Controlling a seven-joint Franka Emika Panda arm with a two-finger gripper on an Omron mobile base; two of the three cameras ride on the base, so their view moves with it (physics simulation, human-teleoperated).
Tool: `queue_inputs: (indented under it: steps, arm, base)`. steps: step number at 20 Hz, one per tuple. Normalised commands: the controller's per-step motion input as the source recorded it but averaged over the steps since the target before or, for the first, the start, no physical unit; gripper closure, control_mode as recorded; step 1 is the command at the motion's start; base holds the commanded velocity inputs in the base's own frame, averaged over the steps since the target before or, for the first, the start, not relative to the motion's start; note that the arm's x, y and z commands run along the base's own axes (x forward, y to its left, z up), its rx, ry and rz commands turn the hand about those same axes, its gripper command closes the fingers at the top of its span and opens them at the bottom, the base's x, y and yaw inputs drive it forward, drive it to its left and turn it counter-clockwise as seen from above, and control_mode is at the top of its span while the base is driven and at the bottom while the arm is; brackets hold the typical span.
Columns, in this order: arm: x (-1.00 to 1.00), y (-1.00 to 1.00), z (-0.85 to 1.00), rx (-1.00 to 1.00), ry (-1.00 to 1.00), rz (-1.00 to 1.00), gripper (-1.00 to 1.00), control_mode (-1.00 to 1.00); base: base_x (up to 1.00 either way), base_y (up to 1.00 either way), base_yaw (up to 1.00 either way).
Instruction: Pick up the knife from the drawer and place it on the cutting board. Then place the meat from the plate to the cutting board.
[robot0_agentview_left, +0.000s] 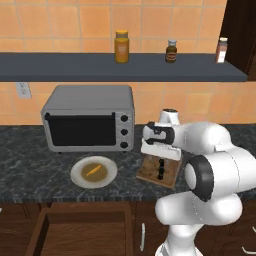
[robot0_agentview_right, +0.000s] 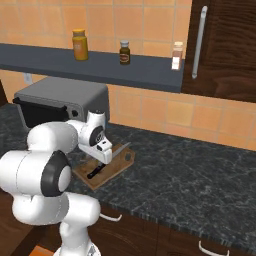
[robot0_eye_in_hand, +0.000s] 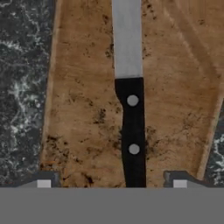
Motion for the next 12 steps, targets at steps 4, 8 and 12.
queue_inputs:
  steps: [4, 8, 12]
  arm:
    - [-0.60, 0.87, 0.76, -0.02, -0.29, 0.08, -1.00, -1.00]
    - [-0.39, 1.00, 0.55, -0.02, -0.19, 0.12, -1.00, -1.00]
    - [-0.11, 1.00, 0.31, -0.02, -0.12, 0.07, -1.00, -1.00]
  base:
    - [0.00, 0.00, 0.00]
    - [0.00, 0.00, 0.00]
    - [0.00, 0.00, 0.00]
